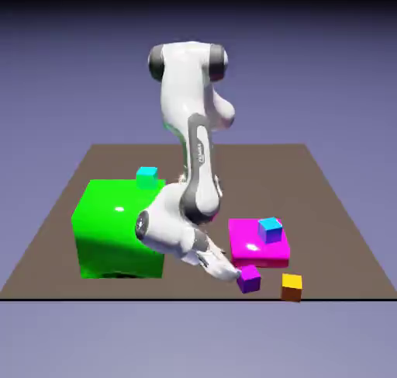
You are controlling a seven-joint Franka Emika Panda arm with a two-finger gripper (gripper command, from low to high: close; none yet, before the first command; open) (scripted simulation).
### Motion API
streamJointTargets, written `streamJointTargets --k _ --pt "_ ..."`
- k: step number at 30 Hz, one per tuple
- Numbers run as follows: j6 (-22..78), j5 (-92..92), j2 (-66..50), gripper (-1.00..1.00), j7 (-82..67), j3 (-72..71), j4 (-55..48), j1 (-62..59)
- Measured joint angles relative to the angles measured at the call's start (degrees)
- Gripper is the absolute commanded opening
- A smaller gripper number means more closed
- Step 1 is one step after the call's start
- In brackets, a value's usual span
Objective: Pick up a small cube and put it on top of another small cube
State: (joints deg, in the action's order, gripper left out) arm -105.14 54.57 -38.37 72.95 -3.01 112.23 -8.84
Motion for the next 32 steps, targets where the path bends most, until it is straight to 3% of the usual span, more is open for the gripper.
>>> streamJointTargets --k 4,5,10,24,26,29,30,32 --pt "-4.34 3.75 -4.44 0.0 -2.01 -2.0 0.21 2.23" --pt "-5.08 4.23 -5.01 -1.0 -2.35 -2.3 0.3 2.58" --pt "1.1 -0.95 -1.49 -1.0 1.22 -1.49 -1.84 -0.5" --pt "11.18 -32.65 -18.09 -1.0 20.6 -30.55 -29.6 -8.82" --pt "11.3 -33.01 -18.27 -1.0 20.82 -30.88 -29.91 -8.91" --pt "3.83 -32.27 -19.18 -1.0 18.84 -30.99 -23.7 -7.42" --pt "3.45 -32.23 -19.22 1.0 18.73 -31.0 -23.39 -7.35" --pt "3.5 -32.33 -19.22 1.0 18.76 -31.0 -23.39 -7.35"
